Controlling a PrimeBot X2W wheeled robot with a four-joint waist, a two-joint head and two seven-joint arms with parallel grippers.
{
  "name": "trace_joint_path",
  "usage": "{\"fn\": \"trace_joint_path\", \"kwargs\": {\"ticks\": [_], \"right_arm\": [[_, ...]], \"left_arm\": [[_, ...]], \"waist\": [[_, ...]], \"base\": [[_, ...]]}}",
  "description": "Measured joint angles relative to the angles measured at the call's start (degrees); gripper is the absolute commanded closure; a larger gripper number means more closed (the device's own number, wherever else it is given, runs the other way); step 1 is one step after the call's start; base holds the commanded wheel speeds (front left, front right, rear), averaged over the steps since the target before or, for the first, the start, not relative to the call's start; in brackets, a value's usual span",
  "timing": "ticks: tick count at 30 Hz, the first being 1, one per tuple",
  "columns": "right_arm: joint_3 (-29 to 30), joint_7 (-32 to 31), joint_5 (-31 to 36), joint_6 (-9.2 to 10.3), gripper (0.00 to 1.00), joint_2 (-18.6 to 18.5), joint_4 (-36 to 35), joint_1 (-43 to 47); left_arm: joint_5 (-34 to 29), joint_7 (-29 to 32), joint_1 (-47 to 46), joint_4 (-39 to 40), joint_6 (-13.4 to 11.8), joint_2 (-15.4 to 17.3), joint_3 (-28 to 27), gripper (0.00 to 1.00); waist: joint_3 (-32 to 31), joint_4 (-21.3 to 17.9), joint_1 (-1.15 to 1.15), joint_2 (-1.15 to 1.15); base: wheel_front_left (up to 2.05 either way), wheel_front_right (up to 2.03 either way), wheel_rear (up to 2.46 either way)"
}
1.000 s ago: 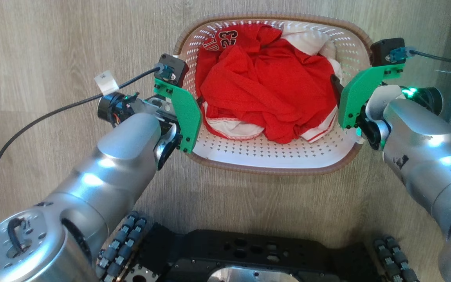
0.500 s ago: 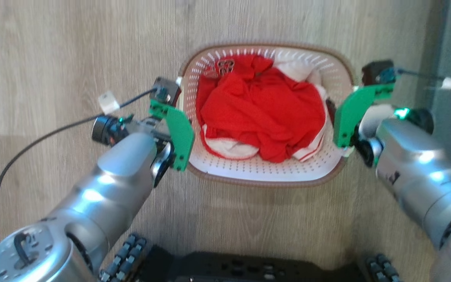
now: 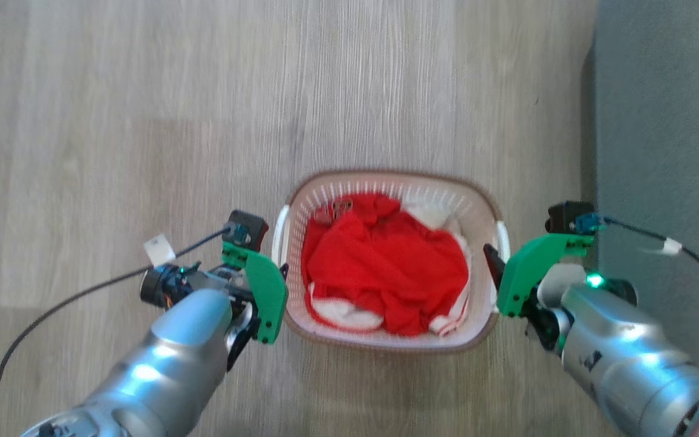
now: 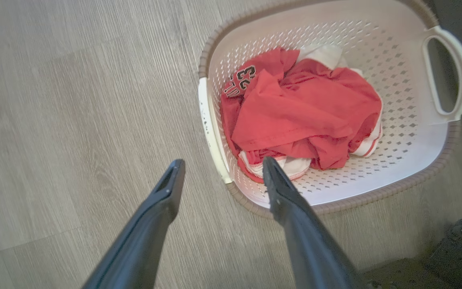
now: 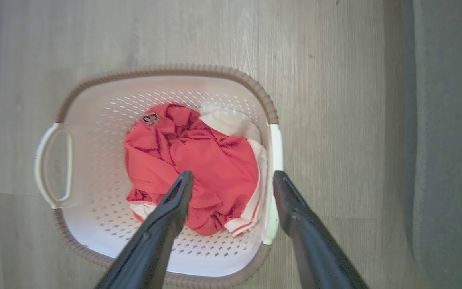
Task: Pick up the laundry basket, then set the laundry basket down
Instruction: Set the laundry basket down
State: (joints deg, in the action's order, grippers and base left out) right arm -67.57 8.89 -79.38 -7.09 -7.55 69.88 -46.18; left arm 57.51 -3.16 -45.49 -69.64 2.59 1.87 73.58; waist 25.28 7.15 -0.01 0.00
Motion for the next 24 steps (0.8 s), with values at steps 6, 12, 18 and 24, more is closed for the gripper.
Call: {"fn": "trace_joint_path", "kwargs": {"ticks": [6, 12, 18, 24], "right_arm": [[1.3, 4.2, -0.6, 0.00, 0.00, -1.2, -3.7, 4.1], [9.1, 5.3, 3.2, 0.00, 0.00, -3.7, -6.8, 5.4], [28.6, 5.3, 19.2, 0.00, 0.00, -6.0, -15.5, 7.8], [49.7, 5.3, 39.3, 0.00, 0.00, -3.5, -31.1, 21.5]], "left_arm": [[0.0, -4.6, 3.3, -0.4, 0.4, 0.0, 0.0, 0.00], [0.0, -9.9, 5.2, -0.3, -0.2, 0.0, -0.3, 0.00], [-1.9, -11.1, 5.9, 5.5, -3.4, 1.8, -5.7, 0.00], [-13.1, -11.1, 10.6, 23.9, -9.4, 7.7, -19.5, 0.00]], "waist": [[-8.6, 0.2, 0.00, 0.00], [-15.2, 0.6, 0.00, 0.00], [-19.8, 0.7, 0.00, 0.00], [-23.0, 0.8, 0.00, 0.00]], "base": [[0.00, 0.00, 0.00], [0.00, 0.00, 0.00], [0.00, 0.00, 0.00], [0.00, 0.00, 0.00]]}}
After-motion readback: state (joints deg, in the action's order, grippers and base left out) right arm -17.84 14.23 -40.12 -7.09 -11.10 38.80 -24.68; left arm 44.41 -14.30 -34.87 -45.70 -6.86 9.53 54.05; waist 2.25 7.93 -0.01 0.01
